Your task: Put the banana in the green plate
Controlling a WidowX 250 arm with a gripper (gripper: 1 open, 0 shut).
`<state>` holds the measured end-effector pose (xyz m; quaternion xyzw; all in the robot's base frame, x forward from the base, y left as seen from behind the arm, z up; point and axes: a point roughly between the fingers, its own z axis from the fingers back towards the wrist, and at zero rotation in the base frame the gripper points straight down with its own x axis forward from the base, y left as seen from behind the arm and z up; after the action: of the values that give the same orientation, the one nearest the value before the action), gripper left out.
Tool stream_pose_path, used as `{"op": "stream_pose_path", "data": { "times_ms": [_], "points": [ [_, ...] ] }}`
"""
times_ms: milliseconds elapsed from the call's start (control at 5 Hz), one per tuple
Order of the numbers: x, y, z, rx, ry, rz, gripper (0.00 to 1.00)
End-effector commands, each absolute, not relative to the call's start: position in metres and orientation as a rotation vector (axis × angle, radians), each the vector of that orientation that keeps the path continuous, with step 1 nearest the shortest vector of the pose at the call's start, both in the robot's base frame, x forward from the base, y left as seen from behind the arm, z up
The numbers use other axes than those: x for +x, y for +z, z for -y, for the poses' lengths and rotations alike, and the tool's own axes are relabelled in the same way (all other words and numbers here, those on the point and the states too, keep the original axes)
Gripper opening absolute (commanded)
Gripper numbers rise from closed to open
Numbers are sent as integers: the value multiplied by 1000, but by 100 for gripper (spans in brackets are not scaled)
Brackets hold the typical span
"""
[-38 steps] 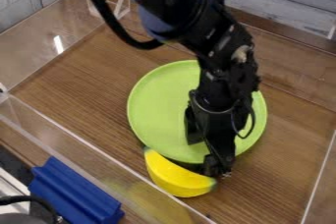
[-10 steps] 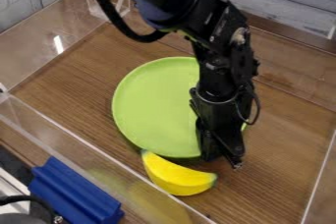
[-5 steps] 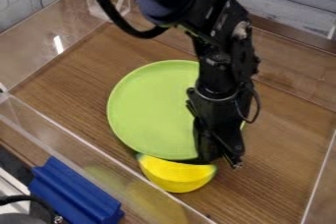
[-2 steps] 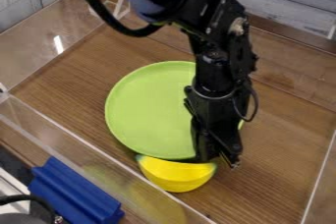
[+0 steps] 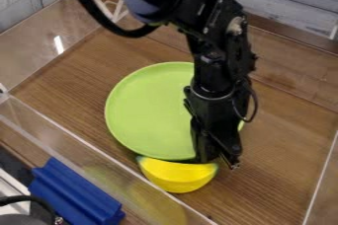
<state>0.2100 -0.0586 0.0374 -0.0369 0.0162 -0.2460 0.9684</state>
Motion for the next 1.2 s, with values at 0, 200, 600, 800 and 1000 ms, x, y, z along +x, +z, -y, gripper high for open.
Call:
{"op": "stream_pose_path", "data": {
  "times_ms": [0, 200, 600, 800, 1000],
  "points": [
    [212, 47, 59, -83, -489, 9, 0],
    [210, 47, 58, -86, -490, 11, 0],
    [206, 49, 58, -89, -484, 14, 0],
    [204, 49, 57, -92, -480, 16, 0],
    [202, 50, 56, -95, -475, 17, 0]
  ]
}}
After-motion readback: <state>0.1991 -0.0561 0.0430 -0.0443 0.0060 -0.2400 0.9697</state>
